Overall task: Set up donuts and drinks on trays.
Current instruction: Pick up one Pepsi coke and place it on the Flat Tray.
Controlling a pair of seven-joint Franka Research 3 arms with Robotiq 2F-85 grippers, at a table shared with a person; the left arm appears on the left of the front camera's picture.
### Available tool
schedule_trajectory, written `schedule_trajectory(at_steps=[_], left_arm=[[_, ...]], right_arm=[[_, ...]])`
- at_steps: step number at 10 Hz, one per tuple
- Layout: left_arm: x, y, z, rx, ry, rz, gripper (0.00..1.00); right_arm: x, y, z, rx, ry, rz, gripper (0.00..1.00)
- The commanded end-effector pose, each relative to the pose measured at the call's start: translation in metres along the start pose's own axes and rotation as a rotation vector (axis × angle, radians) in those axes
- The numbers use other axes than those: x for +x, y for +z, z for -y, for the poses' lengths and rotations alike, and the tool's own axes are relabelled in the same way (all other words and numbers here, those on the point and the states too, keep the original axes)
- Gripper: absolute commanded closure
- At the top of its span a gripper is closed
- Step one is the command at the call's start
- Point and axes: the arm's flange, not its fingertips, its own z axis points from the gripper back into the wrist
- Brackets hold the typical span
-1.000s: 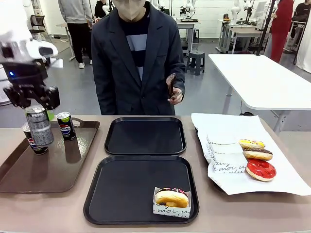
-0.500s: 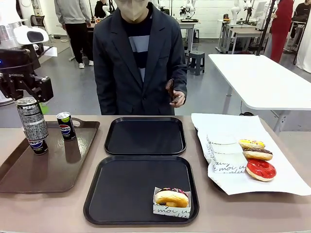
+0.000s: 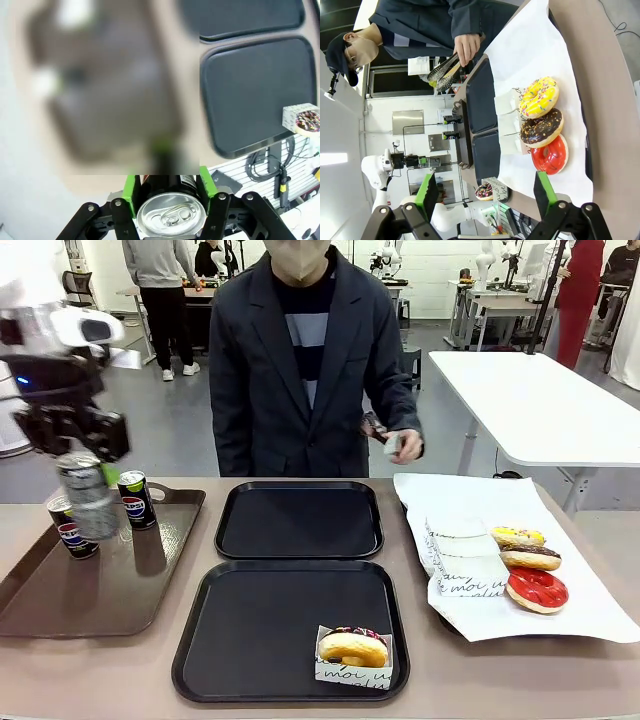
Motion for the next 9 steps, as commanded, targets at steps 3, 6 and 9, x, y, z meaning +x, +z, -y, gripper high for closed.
schedule_trajectory(at_steps=[3, 6, 9], left_arm=[[0.024, -0.075, 0.163, -0.021, -0.143, -0.017, 0.43], [0.034, -0.114, 0.22, -0.021, -0.24, -0.004, 0.43], [0.035, -0.121, 0.225, -0.058, -0.289, 0.041, 0.43]], right_arm=[[-0.001, 0.0, 0.0, 0.01, 0.002, -0.001, 0.0], [-0.001, 0.0, 0.0, 0.01, 0.002, -0.001, 0.0], [-0.001, 0.0, 0.0, 0.01, 0.002, -0.001, 0.0]])
